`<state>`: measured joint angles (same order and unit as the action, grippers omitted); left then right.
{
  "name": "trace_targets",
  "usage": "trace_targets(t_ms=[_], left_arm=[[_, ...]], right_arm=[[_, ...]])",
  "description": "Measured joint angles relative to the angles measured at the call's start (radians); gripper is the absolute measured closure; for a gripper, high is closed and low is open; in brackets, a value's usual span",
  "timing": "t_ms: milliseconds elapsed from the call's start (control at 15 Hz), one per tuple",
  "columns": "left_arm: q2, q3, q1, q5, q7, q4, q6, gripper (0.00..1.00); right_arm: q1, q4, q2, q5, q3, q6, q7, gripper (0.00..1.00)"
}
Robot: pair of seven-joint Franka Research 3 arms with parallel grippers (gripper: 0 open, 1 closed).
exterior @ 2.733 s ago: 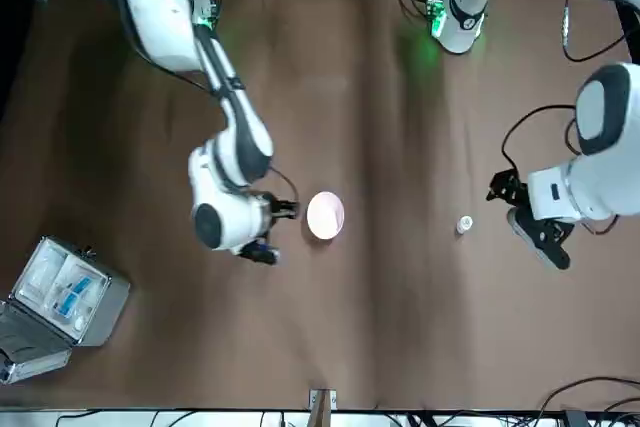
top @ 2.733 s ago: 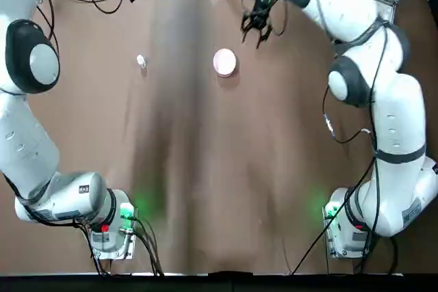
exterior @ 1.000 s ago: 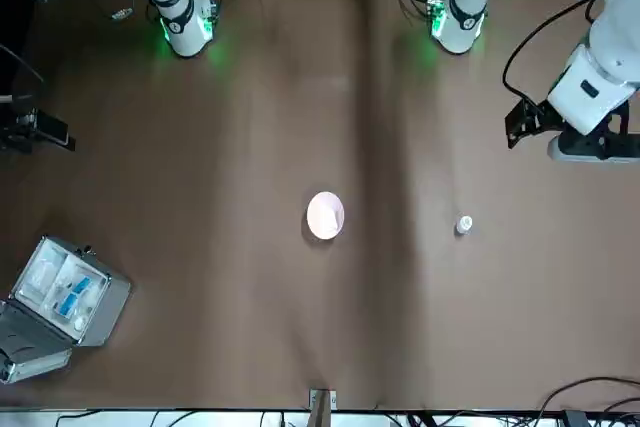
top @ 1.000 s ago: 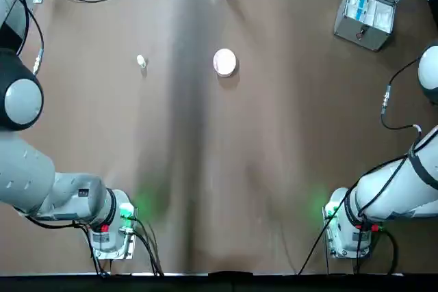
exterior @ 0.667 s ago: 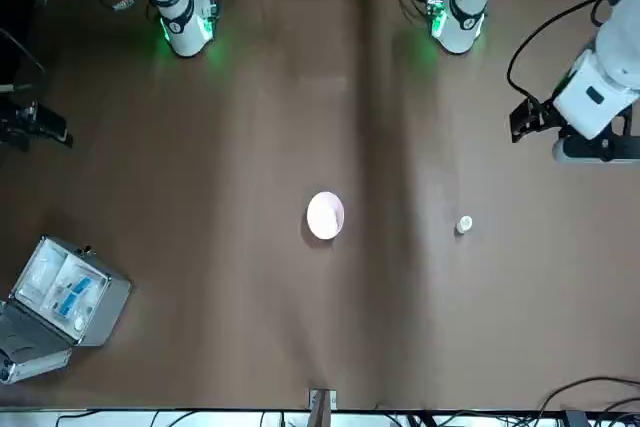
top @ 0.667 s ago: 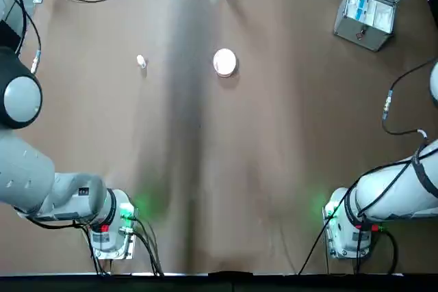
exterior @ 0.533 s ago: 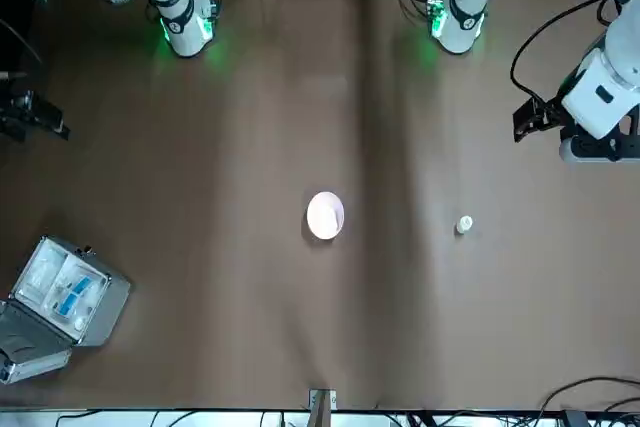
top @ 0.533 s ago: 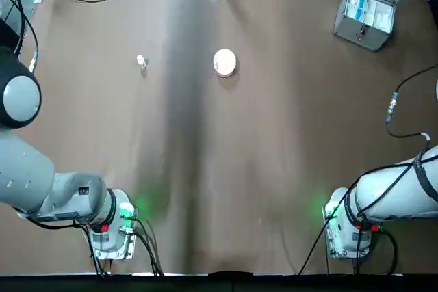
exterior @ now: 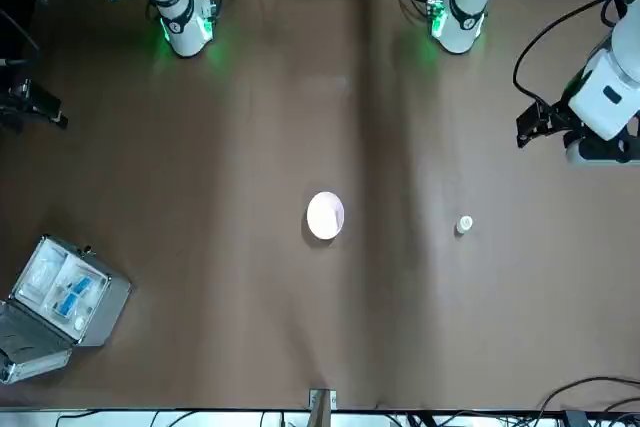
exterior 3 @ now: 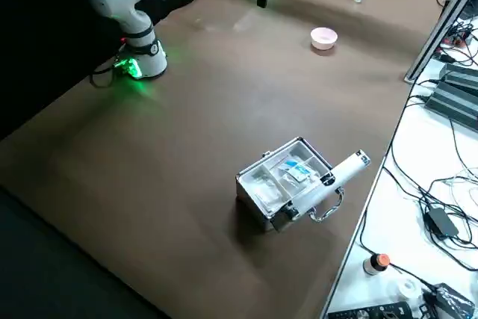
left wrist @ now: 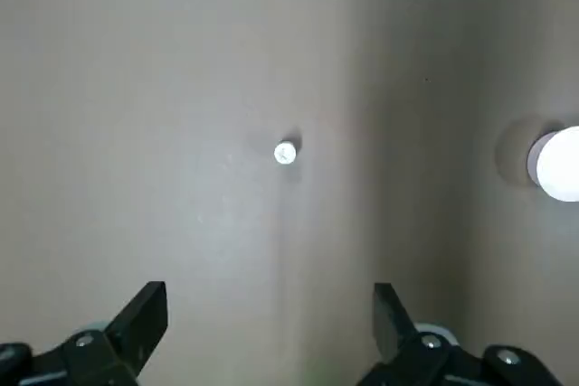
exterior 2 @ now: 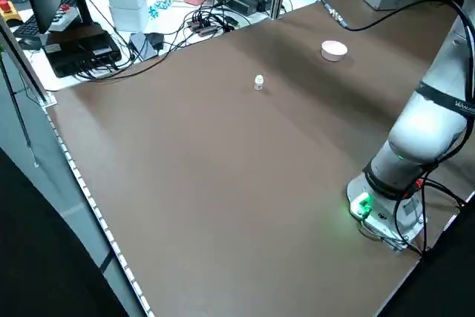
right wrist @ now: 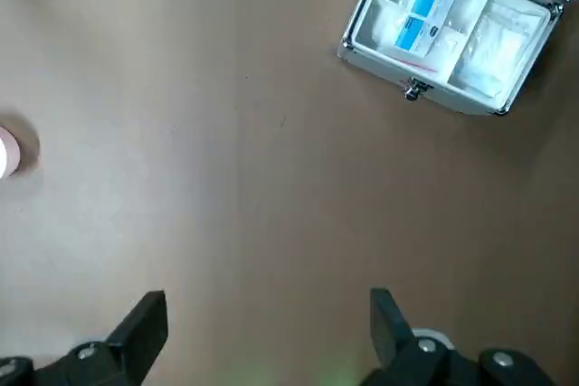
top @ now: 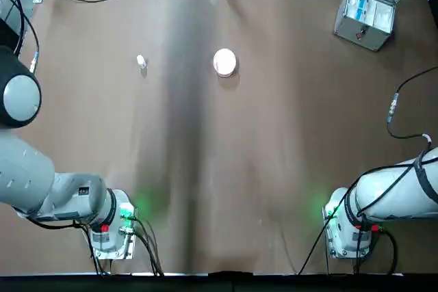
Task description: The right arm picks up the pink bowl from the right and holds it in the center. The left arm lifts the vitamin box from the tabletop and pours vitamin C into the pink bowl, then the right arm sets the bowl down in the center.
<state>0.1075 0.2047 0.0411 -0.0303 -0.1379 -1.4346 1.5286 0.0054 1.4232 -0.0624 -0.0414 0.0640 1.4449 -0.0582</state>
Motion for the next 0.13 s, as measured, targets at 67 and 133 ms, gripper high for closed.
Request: trace_targets(t_ms=[67,133], left_arm=[[0.0,-0.003,-0.001,0.0,0.0,0.0,0.0,0.0],[0.0,-0.005,-0.001,0.0,0.0,0.0,0.0,0.0]], right_arm=[[-0.001,0.002,0.0,0.0,0.0,-0.004,0.0,0.01],[-0.002,0.002,0.0,0.0,0.0,-0.014,0.0,0.01]])
